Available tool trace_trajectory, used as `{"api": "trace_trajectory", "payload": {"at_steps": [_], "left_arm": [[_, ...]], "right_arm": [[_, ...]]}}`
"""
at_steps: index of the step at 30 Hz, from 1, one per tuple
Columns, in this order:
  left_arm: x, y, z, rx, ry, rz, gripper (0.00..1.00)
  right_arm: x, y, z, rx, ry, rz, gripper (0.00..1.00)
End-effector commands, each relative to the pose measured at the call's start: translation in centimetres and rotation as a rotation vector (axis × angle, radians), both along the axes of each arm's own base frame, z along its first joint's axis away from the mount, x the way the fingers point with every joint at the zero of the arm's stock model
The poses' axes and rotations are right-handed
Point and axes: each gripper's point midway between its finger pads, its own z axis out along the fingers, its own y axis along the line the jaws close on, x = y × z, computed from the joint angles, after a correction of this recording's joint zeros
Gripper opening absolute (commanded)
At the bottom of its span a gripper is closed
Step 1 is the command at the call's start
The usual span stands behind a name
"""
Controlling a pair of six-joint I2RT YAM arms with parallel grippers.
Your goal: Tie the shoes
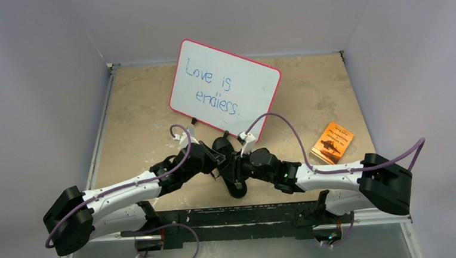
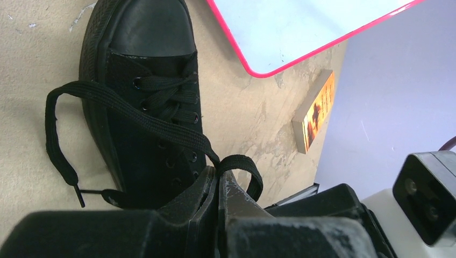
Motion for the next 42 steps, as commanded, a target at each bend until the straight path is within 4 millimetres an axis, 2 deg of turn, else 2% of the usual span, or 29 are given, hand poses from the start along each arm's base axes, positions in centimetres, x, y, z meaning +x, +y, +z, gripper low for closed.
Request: {"api": "trace_trajectory", "payload": {"at_steps": [1,7,13,18,19,22,23,27,32,37,39,40,42], "left_arm": [[0.9,-1.2,2.7,-0.079,-0.034,0.005,0.00],[0.9,-1.5,2.6,-0.083,-0.032,-0.004,0.00],[1.1,-1.8,3.0,-0.094,-0.039,-0.001,0.00],[1.1,-1.8,3.1,-0.095,-0.040,-0.002,0.00],[1.1,-1.7,3.1,-0.095,-0.040,-0.001,0.00],[1.0,-1.5,3.0,-0.088,-0.040,0.002,0.00],[1.0,-1.4,3.0,-0.083,-0.043,0.001,0.00],[1.0,-1.0,2.5,-0.049,-0.051,-0.001,0.00],[1.1,-0.9,1.9,-0.038,-0.062,-0.001,0.00],[1.2,-1.5,1.5,-0.034,-0.066,-0.029,0.00],[1.0,-1.5,1.2,-0.008,-0.059,-0.046,0.00],[0.9,-1.5,1.0,0.006,-0.055,-0.055,0.02],[0.9,-1.1,1.2,0.027,-0.057,-0.058,0.12]], "right_arm": [[1.8,0.5,1.4,0.015,-0.036,-0.079,0.31],[2.1,-0.1,0.8,-0.002,-0.027,-0.116,0.51],[2.2,1.7,1.2,0.000,-0.039,-0.063,0.53],[2.5,2.2,1.4,0.001,-0.046,-0.060,0.43],[2.5,2.2,1.5,0.001,-0.048,-0.060,0.38],[2.2,1.6,1.0,-0.035,-0.020,-0.070,0.07],[2.0,1.1,0.8,-0.054,0.003,-0.075,0.00],[-0.4,-2.2,-0.1,-0.151,0.131,-0.082,0.00],[-3.1,-6.1,0.6,-0.232,0.176,-0.006,0.00],[-2.6,-8.5,0.7,-0.308,0.186,0.033,0.00],[-2.0,-8.7,1.0,-0.309,0.199,0.079,0.00],[-1.9,-8.6,1.3,-0.300,0.199,0.120,0.00],[-1.7,-8.4,1.9,-0.309,0.187,0.173,0.00]]}}
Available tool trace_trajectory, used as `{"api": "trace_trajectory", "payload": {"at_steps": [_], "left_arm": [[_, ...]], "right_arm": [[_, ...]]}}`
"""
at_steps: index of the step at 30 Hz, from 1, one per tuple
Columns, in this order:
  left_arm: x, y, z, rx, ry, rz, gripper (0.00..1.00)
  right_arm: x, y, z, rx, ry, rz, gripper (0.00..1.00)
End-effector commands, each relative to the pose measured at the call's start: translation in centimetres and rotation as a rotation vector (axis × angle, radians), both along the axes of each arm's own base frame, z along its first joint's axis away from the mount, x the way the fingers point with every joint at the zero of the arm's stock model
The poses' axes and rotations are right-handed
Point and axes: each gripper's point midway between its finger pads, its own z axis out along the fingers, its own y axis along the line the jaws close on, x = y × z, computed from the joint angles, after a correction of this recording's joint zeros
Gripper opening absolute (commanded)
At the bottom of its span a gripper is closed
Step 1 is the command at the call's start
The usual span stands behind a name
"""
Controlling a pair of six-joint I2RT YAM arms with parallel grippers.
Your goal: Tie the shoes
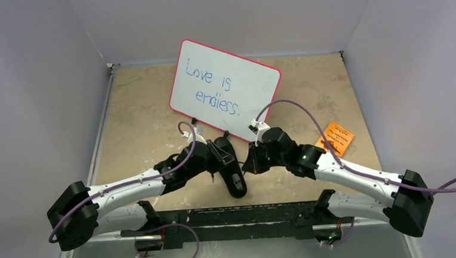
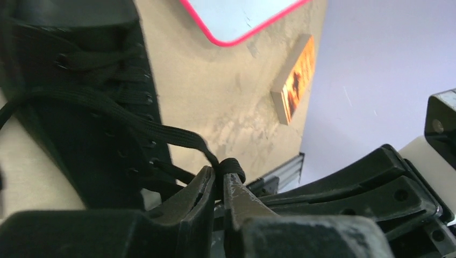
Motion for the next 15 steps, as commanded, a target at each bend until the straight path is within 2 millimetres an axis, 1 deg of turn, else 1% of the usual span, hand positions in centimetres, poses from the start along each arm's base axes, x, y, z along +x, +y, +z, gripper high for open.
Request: {"api": "trace_trajectory", "payload": {"at_steps": [1,2,4,5,8,9,11,13,15], "left_arm": [[2.2,2.4,0.1,0.114,-0.065,0.080,0.18],[2.0,2.9,0.0,0.143,-0.066,0.081,0.23],[2.0,4.1,0.1,0.199,-0.070,0.096,0.36],[1.8,4.7,0.2,0.232,-0.075,0.091,0.40],[0.9,6.2,0.6,0.359,-0.108,0.018,0.42],[0.6,6.4,0.7,0.385,-0.115,-0.012,0.43],[0.0,6.3,1.1,0.419,-0.137,-0.090,0.48],[-0.7,6.0,1.2,0.452,-0.139,-0.169,0.55],[-0.6,6.2,1.6,0.508,-0.150,-0.209,0.59]], "right_arm": [[-1.7,-1.4,0.0,-0.102,0.056,0.194,0.00],[-1.5,-1.4,0.3,-0.121,0.051,0.209,0.00],[-1.4,-1.5,0.1,-0.148,0.054,0.249,0.00],[-1.5,-1.4,-0.1,-0.149,0.059,0.264,0.00],[-1.2,-1.2,0.0,-0.153,0.072,0.280,0.00],[-1.1,-1.2,0.1,-0.159,0.073,0.285,0.00],[-0.9,-1.3,0.6,-0.170,0.067,0.283,0.00],[-0.6,-1.3,1.0,-0.155,0.055,0.273,0.00],[-0.5,-1.0,1.4,-0.122,0.048,0.284,0.00]]}}
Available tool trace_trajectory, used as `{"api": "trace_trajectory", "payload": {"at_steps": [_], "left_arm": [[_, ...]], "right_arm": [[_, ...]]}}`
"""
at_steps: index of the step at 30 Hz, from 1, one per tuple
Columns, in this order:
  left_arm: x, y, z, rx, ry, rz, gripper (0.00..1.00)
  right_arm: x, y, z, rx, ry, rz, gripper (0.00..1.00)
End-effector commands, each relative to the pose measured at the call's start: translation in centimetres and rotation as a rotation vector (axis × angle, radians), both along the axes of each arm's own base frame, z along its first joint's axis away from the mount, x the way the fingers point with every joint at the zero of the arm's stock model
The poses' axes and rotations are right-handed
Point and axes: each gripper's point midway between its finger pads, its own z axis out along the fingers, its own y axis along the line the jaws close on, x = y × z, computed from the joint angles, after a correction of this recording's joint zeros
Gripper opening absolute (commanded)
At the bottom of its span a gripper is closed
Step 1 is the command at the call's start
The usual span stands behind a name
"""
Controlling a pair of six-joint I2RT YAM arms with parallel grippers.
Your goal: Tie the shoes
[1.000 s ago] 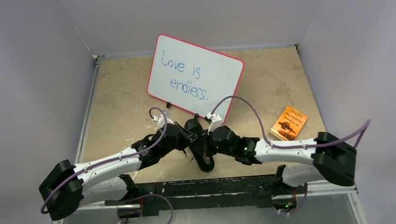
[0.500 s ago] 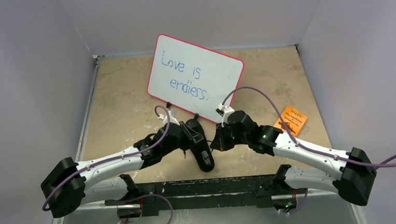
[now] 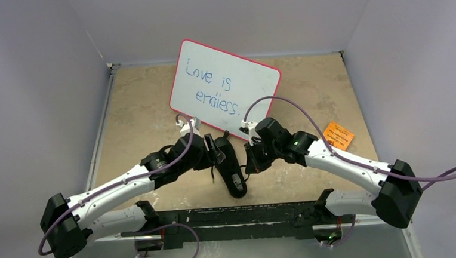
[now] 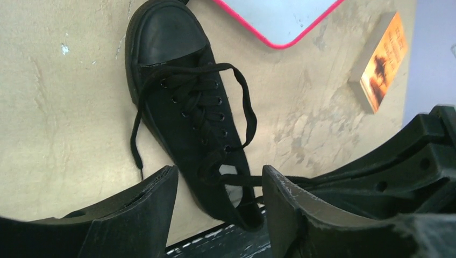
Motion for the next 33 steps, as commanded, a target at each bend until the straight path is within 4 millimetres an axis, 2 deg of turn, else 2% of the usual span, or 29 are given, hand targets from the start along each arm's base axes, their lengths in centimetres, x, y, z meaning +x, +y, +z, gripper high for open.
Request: {"api": "trace_trajectory", "payload": {"at_steps": [1,5,10,13,15,19,24,27,33], "left_arm": [[-0.4,0.6,1.4,0.160,-0.046,-0.158,0.59],[1.4,0.5,2.8,0.218,-0.153,-0.194,0.60],[3.6,-2.4,4.5,0.197,-0.306,-0.314,0.60],[4.6,-3.9,5.7,0.118,-0.370,-0.357,0.57],[4.7,-4.2,5.6,0.106,-0.367,-0.375,0.54],[3.6,-4.5,5.9,0.049,-0.380,-0.407,0.52],[2.4,-4.2,4.8,0.038,-0.337,-0.438,0.53],[1.7,-4.5,3.2,0.016,-0.280,-0.453,0.52],[1.7,-3.7,1.0,0.033,-0.232,-0.393,0.51]], "right_arm": [[0.2,0.8,2.6,0.083,-0.032,0.061,0.00],[0.8,0.7,3.0,0.061,-0.054,0.076,0.00],[2.4,0.5,4.1,0.043,-0.116,0.052,0.00],[4.6,0.1,4.6,0.021,-0.171,-0.010,0.00],[6.1,-0.1,5.0,-0.002,-0.215,-0.042,0.00],[8.9,0.1,5.4,-0.004,-0.312,-0.072,0.00],[11.8,0.8,5.5,0.073,-0.336,-0.095,0.00],[12.2,1.8,4.7,0.113,-0.288,-0.073,0.00],[12.1,2.8,3.7,0.184,-0.203,-0.060,0.00]]}}
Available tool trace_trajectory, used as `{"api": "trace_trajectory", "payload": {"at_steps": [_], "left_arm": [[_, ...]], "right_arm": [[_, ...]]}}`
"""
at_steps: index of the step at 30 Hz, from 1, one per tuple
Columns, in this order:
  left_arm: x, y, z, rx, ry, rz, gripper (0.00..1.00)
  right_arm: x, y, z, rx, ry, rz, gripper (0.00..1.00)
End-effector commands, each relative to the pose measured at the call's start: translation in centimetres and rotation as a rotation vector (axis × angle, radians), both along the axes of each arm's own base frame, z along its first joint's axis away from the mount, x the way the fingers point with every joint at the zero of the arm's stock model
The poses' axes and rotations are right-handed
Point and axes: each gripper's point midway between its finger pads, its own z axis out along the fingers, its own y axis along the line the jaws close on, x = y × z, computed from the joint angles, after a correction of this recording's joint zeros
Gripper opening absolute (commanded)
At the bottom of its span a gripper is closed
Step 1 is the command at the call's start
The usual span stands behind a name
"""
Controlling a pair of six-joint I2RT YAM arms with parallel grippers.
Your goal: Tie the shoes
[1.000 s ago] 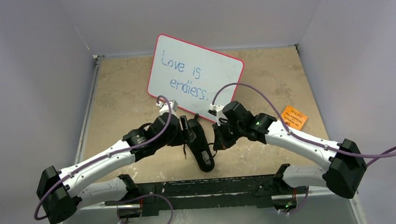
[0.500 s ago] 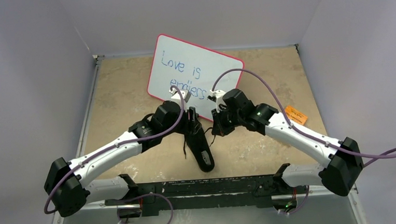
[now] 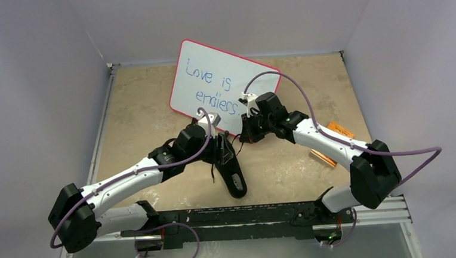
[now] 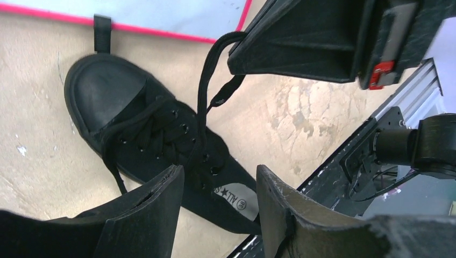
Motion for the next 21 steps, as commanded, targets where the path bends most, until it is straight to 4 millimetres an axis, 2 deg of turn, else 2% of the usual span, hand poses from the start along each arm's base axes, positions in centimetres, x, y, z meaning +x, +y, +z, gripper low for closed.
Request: {"api": "trace_trajectory", "payload": {"at_steps": [1,7,14,21], "left_arm": [[0.3,-0.3,-0.2,-0.055,0.005,0.037,0.51],[0.9,0.3,-2.5,-0.008,0.033,0.097,0.50],[1.9,0.9,-3.8,0.044,0.035,0.155,0.34],[2.5,1.1,-5.3,0.109,0.056,0.183,0.21]], "right_arm": [[0.3,2.1,2.3,0.150,-0.005,0.044,0.00],[-0.4,2.6,1.0,0.186,0.081,0.050,0.00],[-1.2,2.8,-1.3,0.161,0.171,0.071,0.00],[-1.0,3.3,-2.3,0.176,0.224,0.037,0.00]]}}
